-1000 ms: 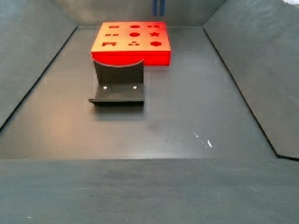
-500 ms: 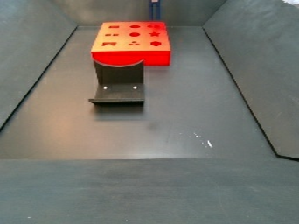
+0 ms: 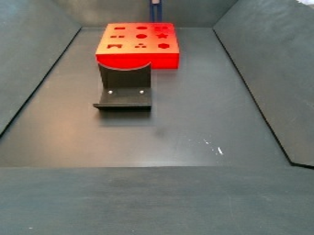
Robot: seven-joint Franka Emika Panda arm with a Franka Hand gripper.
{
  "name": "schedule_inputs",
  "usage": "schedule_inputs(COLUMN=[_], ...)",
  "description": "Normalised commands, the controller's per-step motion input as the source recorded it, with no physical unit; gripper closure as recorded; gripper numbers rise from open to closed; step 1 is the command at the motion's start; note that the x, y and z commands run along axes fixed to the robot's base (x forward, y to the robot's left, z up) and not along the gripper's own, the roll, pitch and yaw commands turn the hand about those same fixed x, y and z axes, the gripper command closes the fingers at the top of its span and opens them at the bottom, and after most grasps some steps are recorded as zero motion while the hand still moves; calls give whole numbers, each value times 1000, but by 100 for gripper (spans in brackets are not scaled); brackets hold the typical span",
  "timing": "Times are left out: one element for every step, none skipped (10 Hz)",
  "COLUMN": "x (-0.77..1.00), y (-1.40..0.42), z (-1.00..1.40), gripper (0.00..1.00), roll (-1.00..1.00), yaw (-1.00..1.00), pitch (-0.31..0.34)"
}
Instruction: Insert the square-circle object.
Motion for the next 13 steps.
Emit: schedule_inputs(x=[0,-14,-49,-80,-83,-120,-203,-246,-217,0,114,180,77], y=[0,-6,0,0,0,0,0,23,0,0,6,31,100], z=[-169,-171,-183,-154,-137,-83,-40,0,0,-3,-117,-80,-114], gripper=[100,100,100,100,100,100,100,100,100,100,100,100,100], roll=[0,-11,-41,-73,-96,-86,-80,-86,-100,-123,-86,-81,-57], yaw=[0,0,0,0,0,0,-31,-80,-71,0,0,0,0], pitch=[-10,-24,-44,-54,-80,-67,-60,-66,-74,-100,-96,-74,-63])
